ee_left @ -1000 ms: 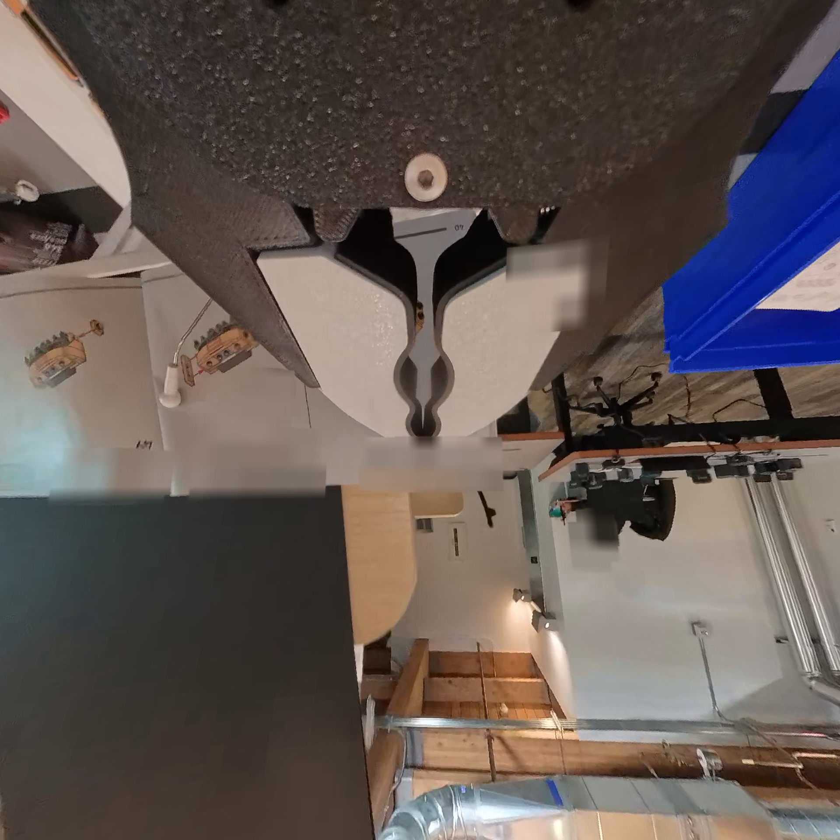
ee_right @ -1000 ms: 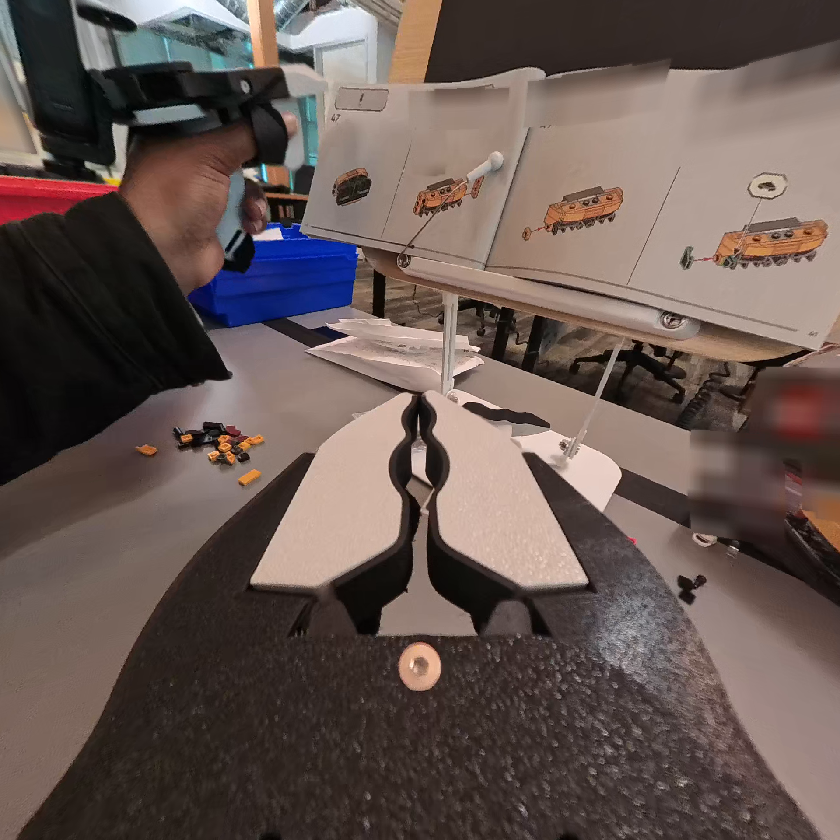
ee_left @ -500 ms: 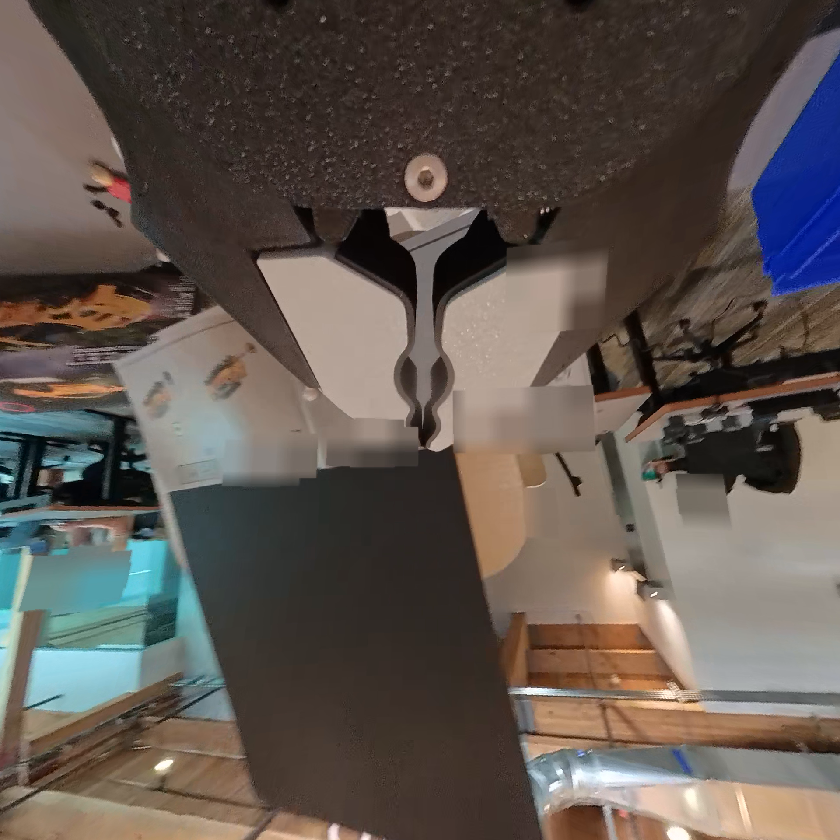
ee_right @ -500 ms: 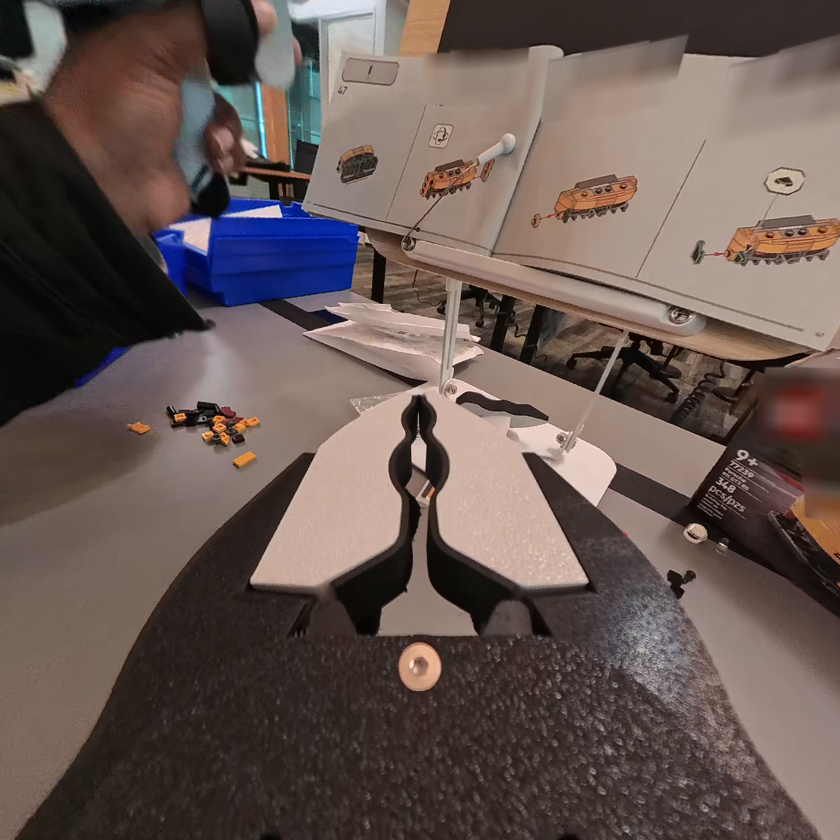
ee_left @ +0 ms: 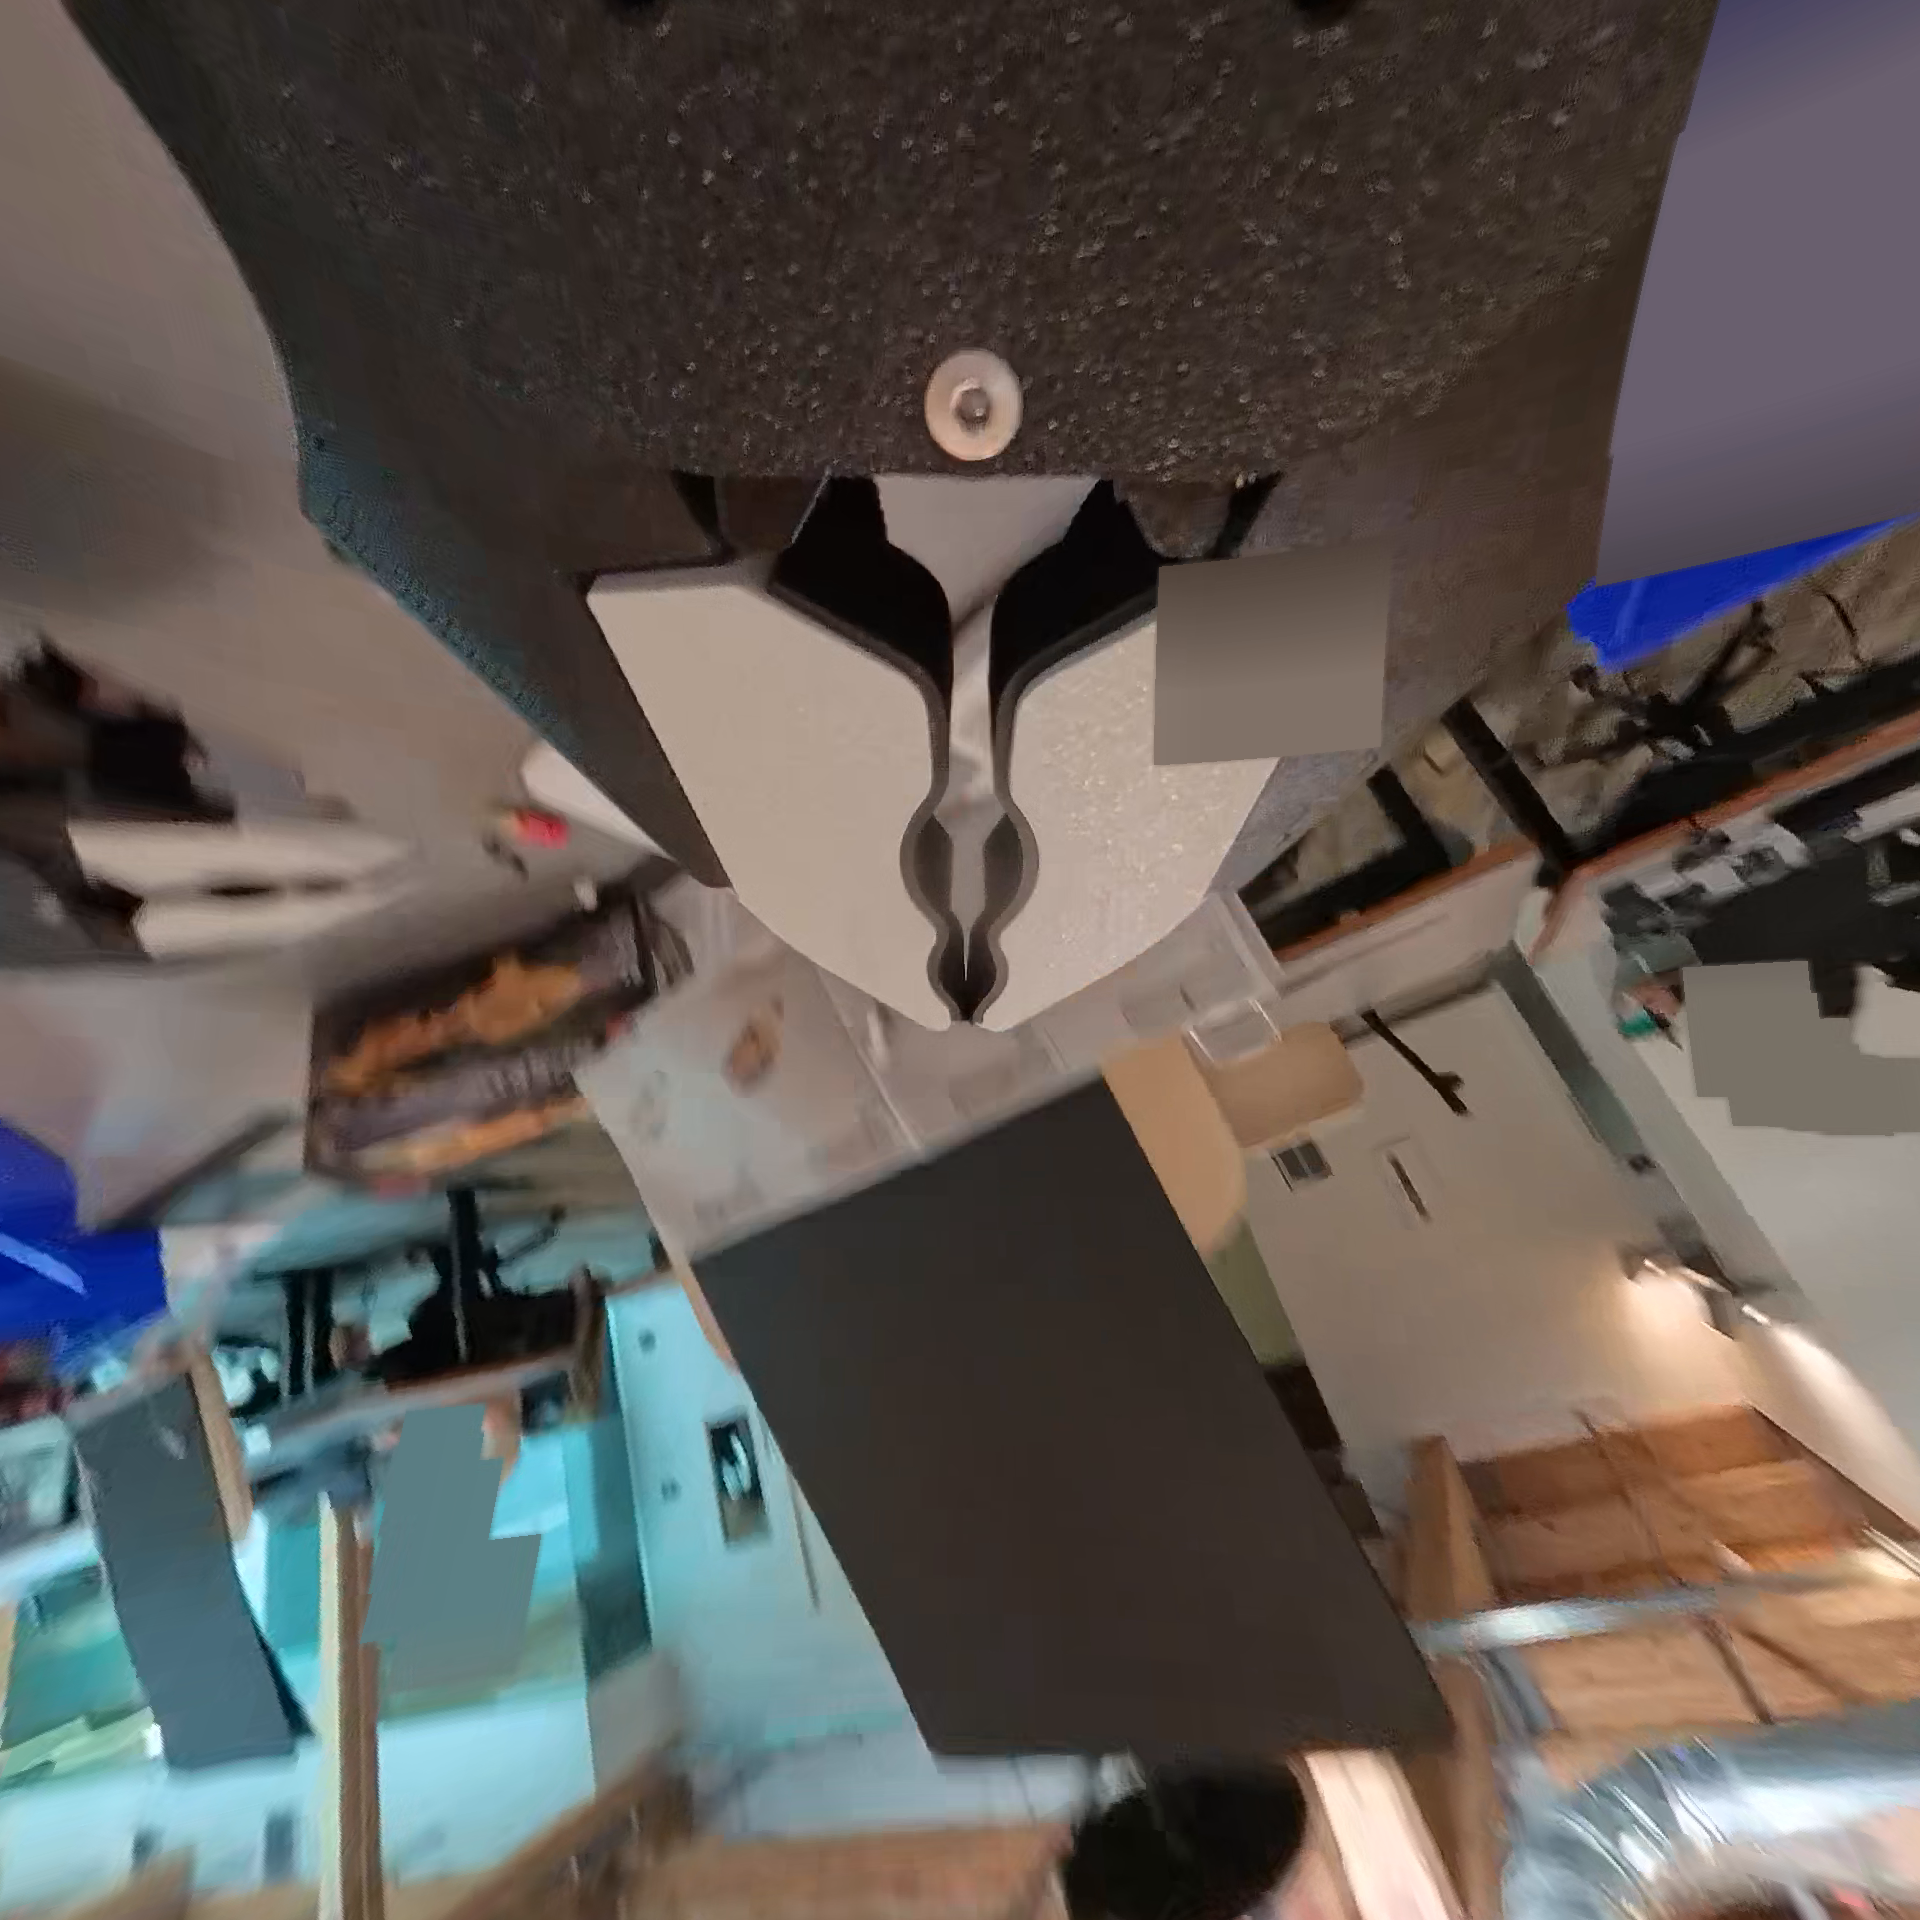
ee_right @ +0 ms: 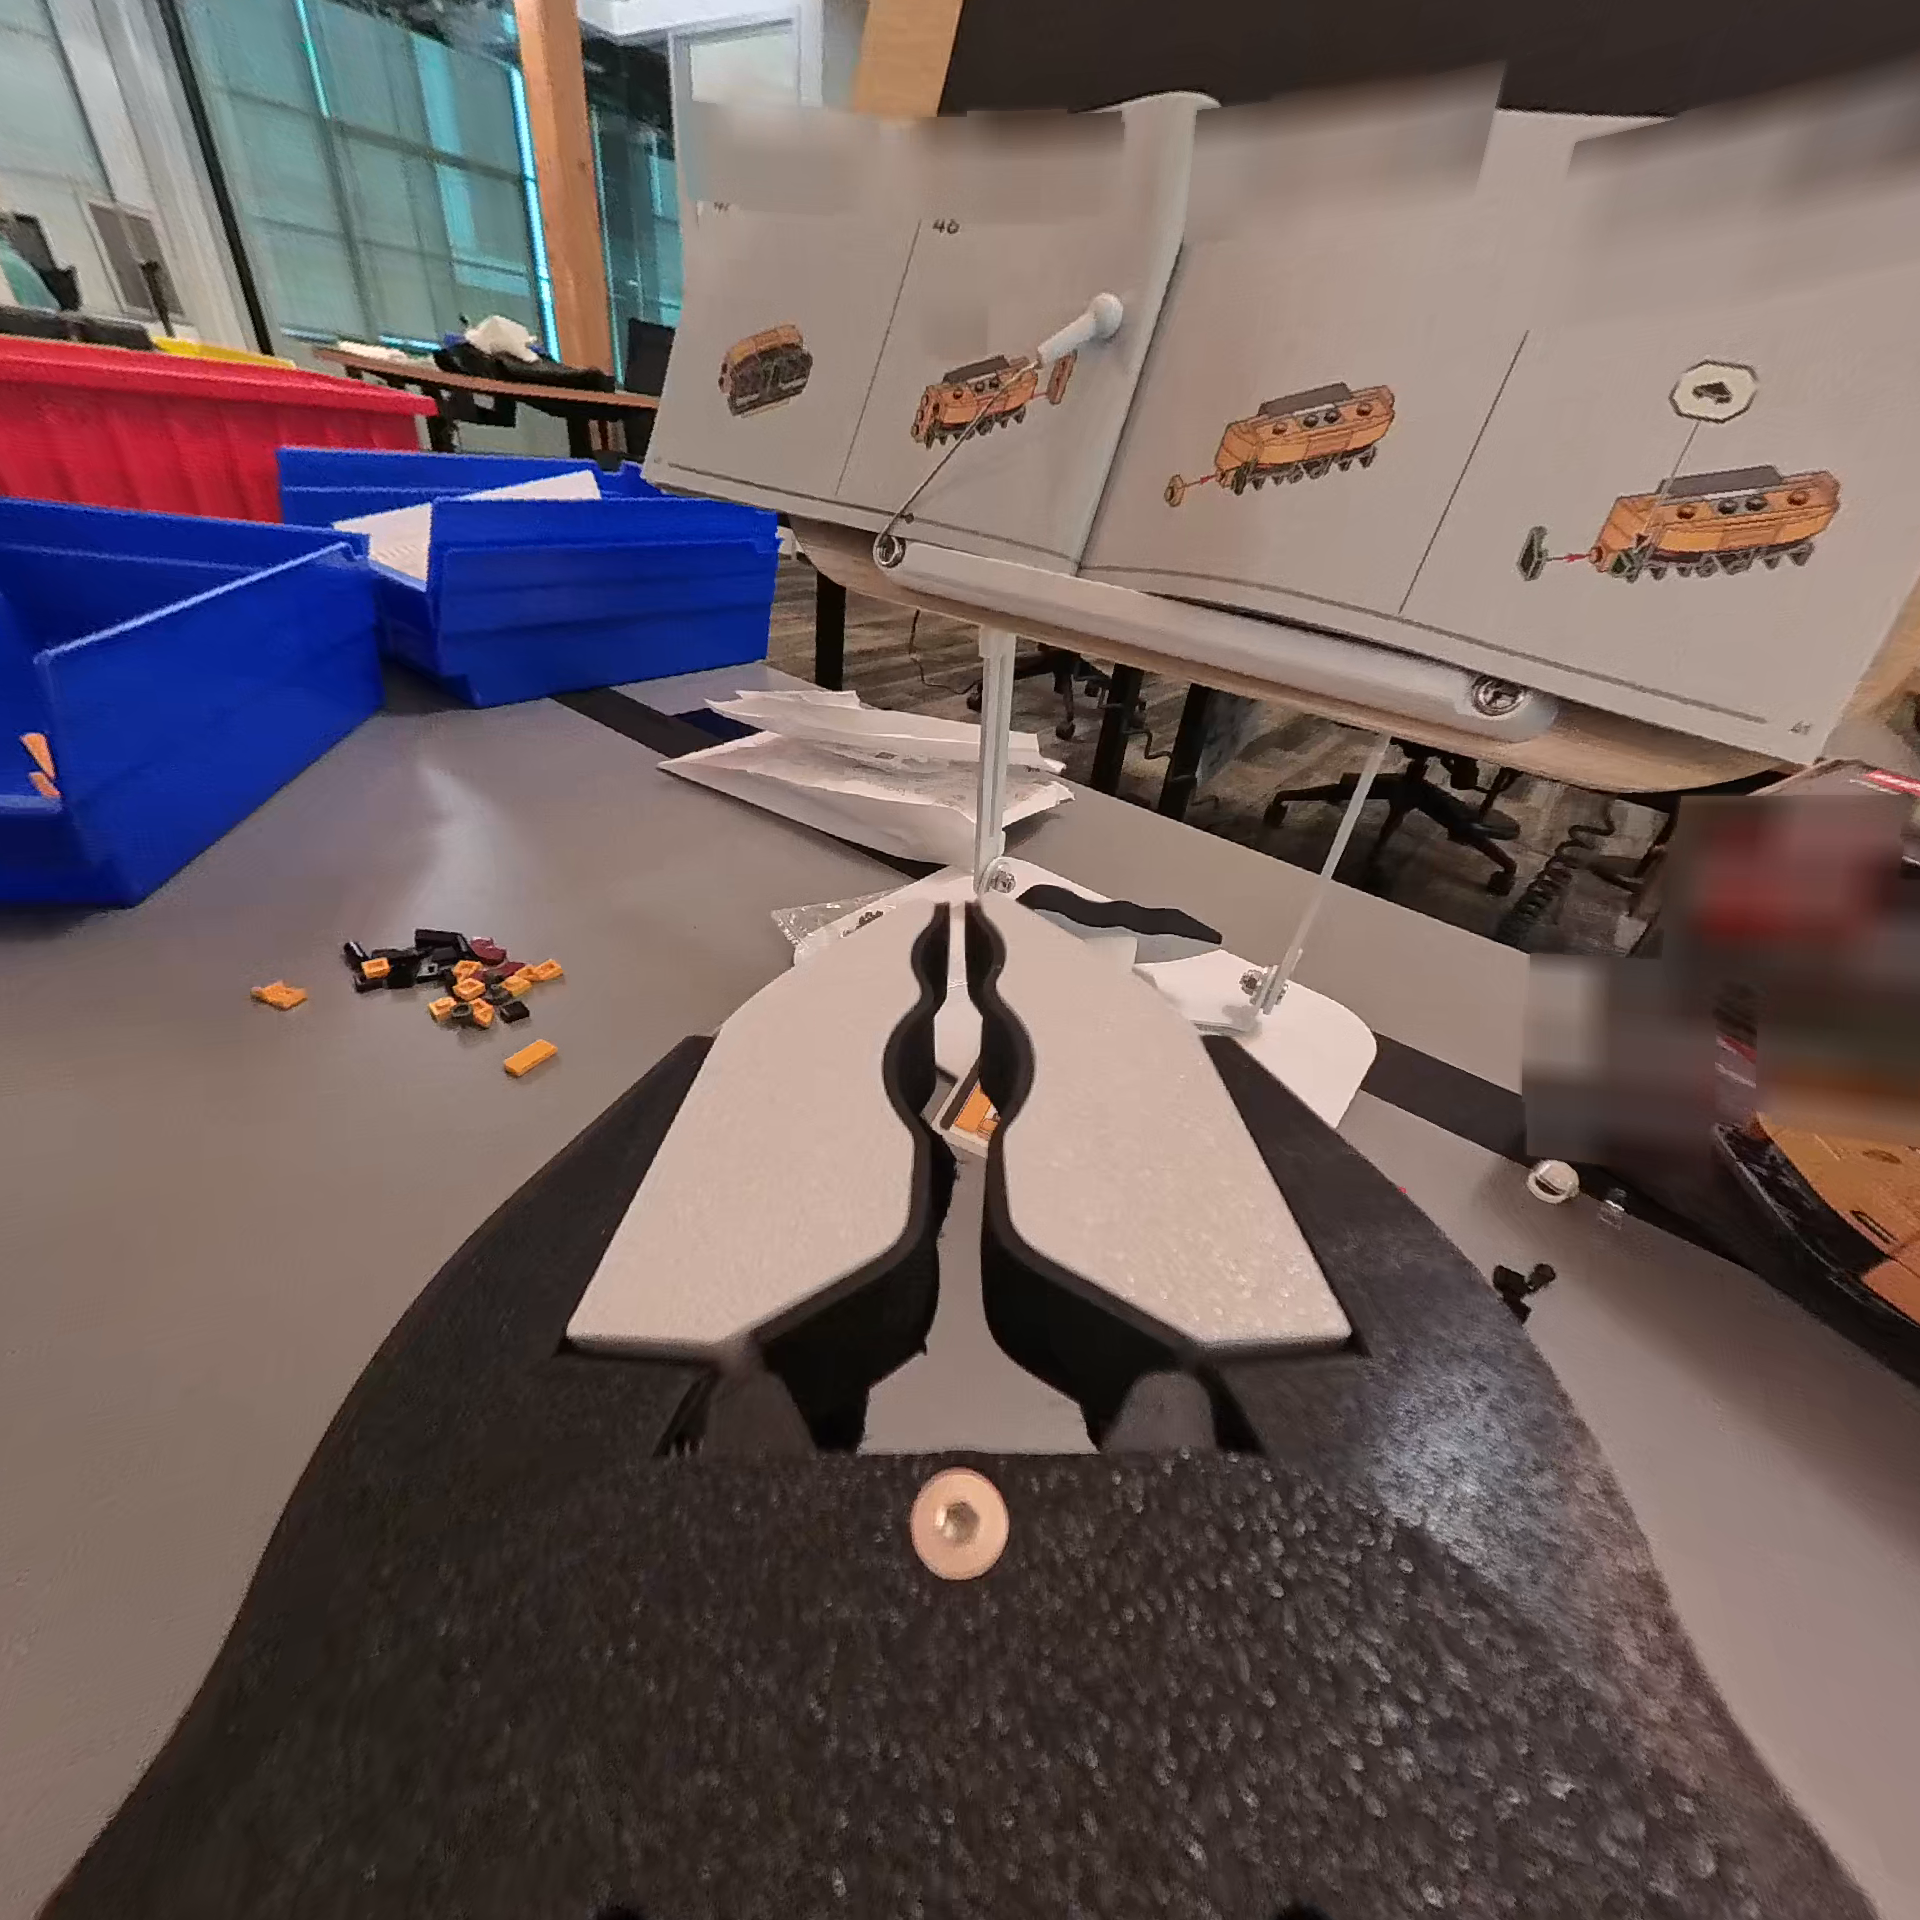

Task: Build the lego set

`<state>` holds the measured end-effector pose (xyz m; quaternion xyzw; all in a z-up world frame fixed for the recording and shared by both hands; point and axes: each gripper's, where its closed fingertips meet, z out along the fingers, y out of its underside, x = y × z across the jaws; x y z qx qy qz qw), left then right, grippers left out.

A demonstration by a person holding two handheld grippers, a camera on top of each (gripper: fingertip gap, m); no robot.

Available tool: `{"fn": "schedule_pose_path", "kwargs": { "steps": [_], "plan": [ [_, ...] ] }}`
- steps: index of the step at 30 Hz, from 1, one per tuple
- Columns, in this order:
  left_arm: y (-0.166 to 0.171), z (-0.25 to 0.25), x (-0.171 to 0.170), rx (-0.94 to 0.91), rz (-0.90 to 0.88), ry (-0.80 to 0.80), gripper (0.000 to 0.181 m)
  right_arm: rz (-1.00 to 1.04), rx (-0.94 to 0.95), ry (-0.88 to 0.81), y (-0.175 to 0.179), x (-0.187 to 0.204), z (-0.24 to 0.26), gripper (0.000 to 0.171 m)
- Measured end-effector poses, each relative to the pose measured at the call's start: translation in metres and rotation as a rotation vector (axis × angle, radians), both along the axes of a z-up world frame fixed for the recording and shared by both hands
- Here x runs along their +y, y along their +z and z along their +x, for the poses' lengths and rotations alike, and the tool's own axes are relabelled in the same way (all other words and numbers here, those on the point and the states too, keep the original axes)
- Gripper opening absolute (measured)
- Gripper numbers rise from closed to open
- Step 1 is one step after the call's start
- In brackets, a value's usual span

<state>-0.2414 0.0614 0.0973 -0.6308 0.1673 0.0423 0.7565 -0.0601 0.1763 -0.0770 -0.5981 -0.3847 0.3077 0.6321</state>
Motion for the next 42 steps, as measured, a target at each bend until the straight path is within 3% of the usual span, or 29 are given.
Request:
{"fn": "schedule_pose_path", "kwargs": {
  "steps": [4, 8, 12, 17, 25, 42],
  "plan": [
    [-0.101, 0.001, 0.005, 0.061, -0.28, -0.059, 0.0, -0.008, -0.011, 0.003, -0.002, -0.002, -0.002, 0.002],
    [-0.185, -0.013, 0.013, 0.09, -0.527, -0.006, 0.0, 0.021, -0.021, 0.01, 0.001, -0.005, -0.002, 0.001],
    [-0.234, -0.034, 0.016, 0.144, -0.732, 0.089, 0.002, 0.024, -0.018, 0.011, 0.003, -0.002, 0.003, 0.001],
    [-0.287, -0.051, -0.004, 0.206, -1.021, 0.139, 0.007, -0.013, 0.002, 0.017, 0.003, 0.002, 0.008, 0.001],
    [-0.308, -0.054, -0.004, 0.333, -1.062, 0.142, 0.015, -0.059, -0.015, 0.048, -0.006, 0.001, 0.003, 0.0],
    [-0.302, -0.036, -0.007, 0.215, -1.07, 0.024, 0.005, -0.093, -0.079, 0.097, -0.02, -0.005, -0.005, 0.0]
  ]
}}
